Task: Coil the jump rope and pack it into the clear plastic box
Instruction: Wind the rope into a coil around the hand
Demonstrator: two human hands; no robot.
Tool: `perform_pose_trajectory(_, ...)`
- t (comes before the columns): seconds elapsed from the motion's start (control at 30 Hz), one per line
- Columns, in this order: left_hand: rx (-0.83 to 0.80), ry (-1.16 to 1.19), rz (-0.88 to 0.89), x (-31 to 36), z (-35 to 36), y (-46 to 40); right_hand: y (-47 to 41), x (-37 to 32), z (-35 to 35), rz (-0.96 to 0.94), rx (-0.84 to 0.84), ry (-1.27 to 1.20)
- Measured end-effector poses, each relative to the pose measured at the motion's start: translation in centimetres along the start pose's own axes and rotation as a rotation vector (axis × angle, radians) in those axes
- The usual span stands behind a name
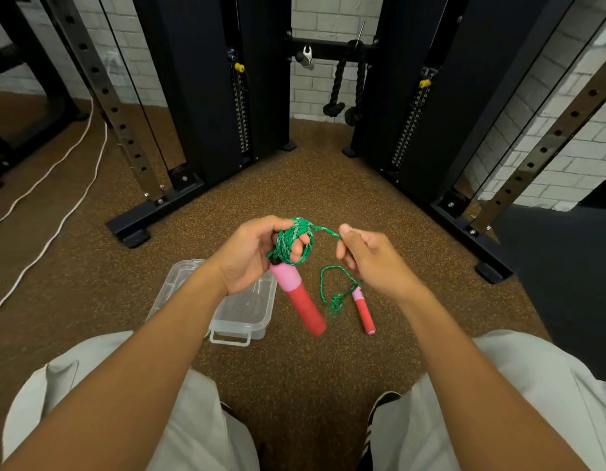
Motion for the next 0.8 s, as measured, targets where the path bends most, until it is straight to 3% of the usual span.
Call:
perform_pose_trajectory(0.17,0.008,0.077,0.019,0.1,-0.4,-0.4,0.3,0.0,1.0,-0.043,0.017,0.038)
perform_pose_trajectory(0.23,0.02,0.12,0.014,0.1,-0.5,-0.5,0.4,-0.1,1.6,-0.015,-0.012,-0.075)
perform_pose_trajectory(0.4,0.078,0.168,0.017,0.2,-0.9,-0.5,0.2,0.2,0.9,-0.014,0.157,-0.155)
perform_pose_trajectory(0.6,0.081,0.057,0.092,0.4,-0.4,-0.3,1.0,-0.4,2.9,-0.277,0.042,0.264)
perform_pose_trajectory(0.8,0.048,-0.138,0.128,-0.4,0.1,-0.6,1.4,-1.1,3.3,-0.317,-0.053,0.411)
Point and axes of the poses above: each hand's wrist, its own y-axis away from the middle knuckle, its own z-axis out of the palm, x = y × z, the point moved 6 cm from there along -y, towards the middle knuckle, and after that the axes turned 14 degrees about x, right-handed, at the moved point
